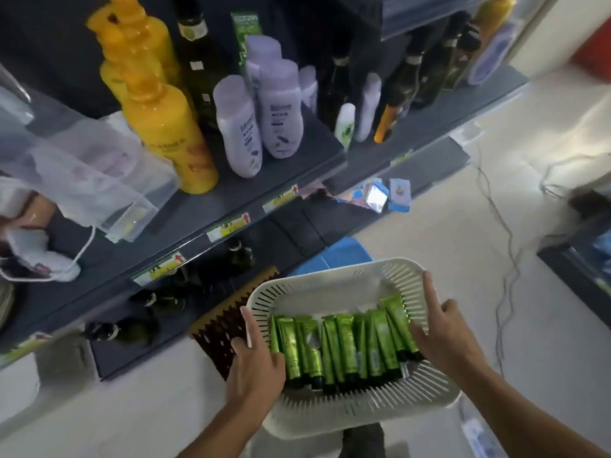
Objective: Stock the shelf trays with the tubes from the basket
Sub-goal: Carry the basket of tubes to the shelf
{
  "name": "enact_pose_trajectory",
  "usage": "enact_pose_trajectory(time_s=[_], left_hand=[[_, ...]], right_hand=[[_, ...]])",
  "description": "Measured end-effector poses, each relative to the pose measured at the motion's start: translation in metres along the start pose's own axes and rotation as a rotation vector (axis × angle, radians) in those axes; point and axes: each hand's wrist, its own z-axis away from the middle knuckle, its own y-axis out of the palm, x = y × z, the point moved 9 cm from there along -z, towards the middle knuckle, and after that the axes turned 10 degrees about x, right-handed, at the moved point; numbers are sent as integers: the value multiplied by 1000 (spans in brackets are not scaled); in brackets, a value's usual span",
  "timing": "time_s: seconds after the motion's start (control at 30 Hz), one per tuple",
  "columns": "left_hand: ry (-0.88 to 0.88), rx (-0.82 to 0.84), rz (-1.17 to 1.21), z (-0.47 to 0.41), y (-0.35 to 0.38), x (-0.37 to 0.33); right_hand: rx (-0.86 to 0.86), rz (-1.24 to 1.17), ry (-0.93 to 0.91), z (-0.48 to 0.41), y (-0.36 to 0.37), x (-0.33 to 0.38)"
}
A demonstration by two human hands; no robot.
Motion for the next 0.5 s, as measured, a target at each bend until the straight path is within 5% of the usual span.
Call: enact_pose_trajectory(time_s=[0.5], left_hand=[[-374, -197, 241, -2, 6, -75]], right_hand=[[134, 283, -412, -164, -59, 53]])
